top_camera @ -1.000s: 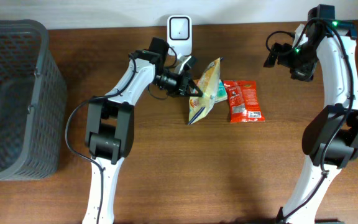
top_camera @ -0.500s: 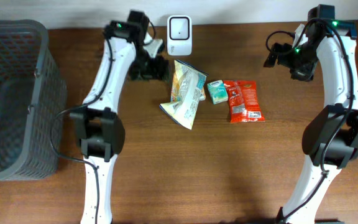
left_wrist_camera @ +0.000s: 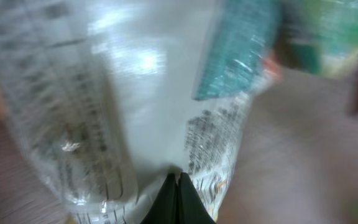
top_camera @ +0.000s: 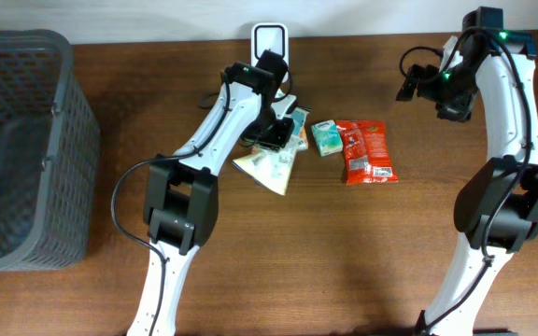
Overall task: Scan the item barcode
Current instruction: 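Lift the yellow snack bag and flip it over with the left gripper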
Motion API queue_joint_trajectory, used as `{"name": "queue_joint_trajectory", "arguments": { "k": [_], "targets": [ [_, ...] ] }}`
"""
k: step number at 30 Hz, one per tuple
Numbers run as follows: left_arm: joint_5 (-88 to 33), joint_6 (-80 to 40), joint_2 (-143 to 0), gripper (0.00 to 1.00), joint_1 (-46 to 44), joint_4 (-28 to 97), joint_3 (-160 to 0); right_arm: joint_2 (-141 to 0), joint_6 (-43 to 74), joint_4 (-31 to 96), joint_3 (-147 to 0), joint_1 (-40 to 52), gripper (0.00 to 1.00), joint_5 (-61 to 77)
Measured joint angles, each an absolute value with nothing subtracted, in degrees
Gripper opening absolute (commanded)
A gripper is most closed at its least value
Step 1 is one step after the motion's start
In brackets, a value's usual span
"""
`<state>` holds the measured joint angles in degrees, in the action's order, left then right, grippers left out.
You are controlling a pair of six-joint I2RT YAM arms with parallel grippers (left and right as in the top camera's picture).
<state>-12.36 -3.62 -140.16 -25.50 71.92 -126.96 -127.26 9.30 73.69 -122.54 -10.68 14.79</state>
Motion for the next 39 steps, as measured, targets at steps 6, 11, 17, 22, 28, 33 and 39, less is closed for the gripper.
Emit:
{"name": "queue_joint_trajectory", "arguments": {
  "k": [6, 11, 17, 22, 28, 33, 39],
  "targets": [
    [1.0, -11.9, -140.1, 0.0, -22.1, 72.1, -127.0, -127.3, 9.3, 73.7, -122.5, -10.7, 0.99, 14.8],
    [2.4, -14.3, -138.1, 0.0, -21.1, 72.1, -127.1, -127.3, 9.3, 73.7, -122.5, -10.7, 0.99, 14.8],
    [-3.5, -15.0, -134.3, 0.0, -21.3, 64.4, -128.5, -127.3, 9.3, 73.7, -122.5, -10.7, 0.99, 14.8],
    [4.0, -17.4, -138.7, 0.0, -21.4, 60.8, -128.7, -127.3, 9.3, 73.7, -122.5, -10.7, 0.99, 14.8],
    [11.0, -18.0, -143.5, 0.0, -21.3, 66.8, -129.5, -127.3, 9.3, 73.7, -122.5, -10.7, 0.99, 14.8],
    [23.0, -22.0, -143.7, 0.0, -17.3, 77.9, -136.4, -127.3, 9.3, 73.7, -122.5, -10.7, 0.99, 14.8],
    [18.5, -23.0, -139.1, 0.0, -16.5, 85.8, -138.1, -127.3, 9.2, 73.7, -122.5, -10.7, 0.99, 14.8]
  ]
}}
